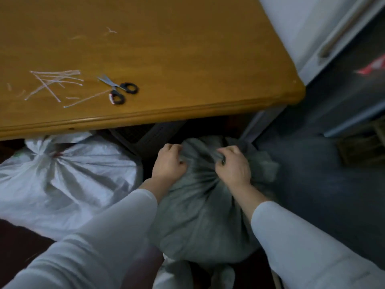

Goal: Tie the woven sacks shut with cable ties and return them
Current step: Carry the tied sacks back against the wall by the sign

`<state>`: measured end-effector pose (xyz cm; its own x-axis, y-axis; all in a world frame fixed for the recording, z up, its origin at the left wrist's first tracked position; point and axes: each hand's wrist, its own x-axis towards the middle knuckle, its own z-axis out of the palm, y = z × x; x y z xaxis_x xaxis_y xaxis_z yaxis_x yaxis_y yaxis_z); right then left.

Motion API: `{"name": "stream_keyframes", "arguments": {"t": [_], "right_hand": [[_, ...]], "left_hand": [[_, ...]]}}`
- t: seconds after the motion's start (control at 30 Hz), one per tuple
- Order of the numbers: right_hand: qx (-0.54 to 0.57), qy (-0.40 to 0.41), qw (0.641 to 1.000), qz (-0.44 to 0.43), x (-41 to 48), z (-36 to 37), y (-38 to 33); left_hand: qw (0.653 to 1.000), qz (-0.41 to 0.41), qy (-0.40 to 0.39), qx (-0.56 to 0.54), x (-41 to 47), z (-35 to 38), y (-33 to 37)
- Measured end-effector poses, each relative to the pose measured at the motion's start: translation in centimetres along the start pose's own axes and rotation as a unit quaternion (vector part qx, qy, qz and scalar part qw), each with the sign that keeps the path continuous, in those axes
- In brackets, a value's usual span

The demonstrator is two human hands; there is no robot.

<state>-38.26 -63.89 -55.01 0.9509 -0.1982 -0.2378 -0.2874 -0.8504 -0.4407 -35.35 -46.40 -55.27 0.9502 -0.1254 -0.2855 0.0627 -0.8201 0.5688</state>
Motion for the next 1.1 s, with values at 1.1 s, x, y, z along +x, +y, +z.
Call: {"name": "stream_keyframes", "arguments": {"t": [1.1], "right_hand": [[-0.128,-0.117,0.963,-0.204,6.6,5.3,15.3]], "left_hand": [[0.997,0.063,-0.04,-0.024,2.7,16.9,0.8]]}}
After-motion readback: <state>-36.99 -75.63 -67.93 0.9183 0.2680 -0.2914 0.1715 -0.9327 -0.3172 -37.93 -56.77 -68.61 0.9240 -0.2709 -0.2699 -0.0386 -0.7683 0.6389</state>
